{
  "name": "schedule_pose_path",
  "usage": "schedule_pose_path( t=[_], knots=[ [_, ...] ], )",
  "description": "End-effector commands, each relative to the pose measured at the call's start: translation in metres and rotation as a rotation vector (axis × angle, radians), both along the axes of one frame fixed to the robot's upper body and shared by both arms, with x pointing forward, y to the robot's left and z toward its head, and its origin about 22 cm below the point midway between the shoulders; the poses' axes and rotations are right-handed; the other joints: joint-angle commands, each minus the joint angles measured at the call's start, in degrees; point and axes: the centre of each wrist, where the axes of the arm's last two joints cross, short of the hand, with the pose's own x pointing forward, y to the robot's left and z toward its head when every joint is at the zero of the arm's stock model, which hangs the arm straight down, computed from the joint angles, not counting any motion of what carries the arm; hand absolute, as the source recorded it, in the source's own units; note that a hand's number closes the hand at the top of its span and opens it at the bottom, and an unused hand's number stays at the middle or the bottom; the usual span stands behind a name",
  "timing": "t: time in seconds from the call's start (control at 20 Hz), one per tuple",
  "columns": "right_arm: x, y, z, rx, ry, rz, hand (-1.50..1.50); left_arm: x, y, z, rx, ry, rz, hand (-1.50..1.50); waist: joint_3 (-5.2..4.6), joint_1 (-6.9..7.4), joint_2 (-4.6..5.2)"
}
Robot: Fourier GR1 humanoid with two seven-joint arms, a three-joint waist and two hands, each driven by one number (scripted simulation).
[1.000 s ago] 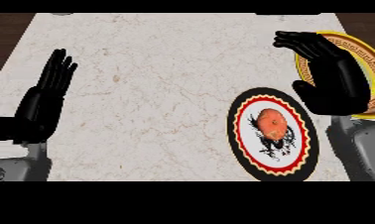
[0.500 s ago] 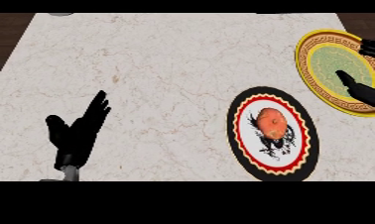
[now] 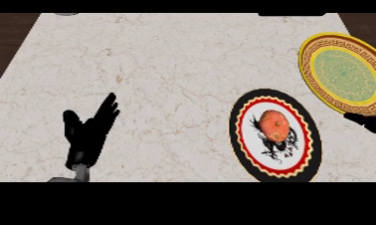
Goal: Pick the squash from the plate and place it in the plate
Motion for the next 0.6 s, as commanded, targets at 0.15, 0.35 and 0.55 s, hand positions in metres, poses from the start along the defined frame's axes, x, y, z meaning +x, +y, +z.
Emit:
schedule_pose_path(
  t=[0.15, 0.35, 0.55],
  knots=[
    [-0.007, 0.002, 0.041, -0.320, 0.286, 0.139, -1.50, 0.000, 0.000, -0.009, 0.009, 0.030, 0.003, 0.00, -0.12, -0.28, -0.08],
    [-0.007, 0.050, 0.042, -0.395, 0.334, 0.129, -1.50, -0.004, -0.004, -0.004, 0.012, 0.002, 0.005, 0.00, -0.07, 0.01, -0.17],
    [-0.017, 0.063, 0.047, -0.457, 0.432, 0.150, -1.50, -0.009, 0.003, -0.005, -0.001, 0.008, -0.002, 0.00, -0.02, -0.04, -0.13]
  ],
)
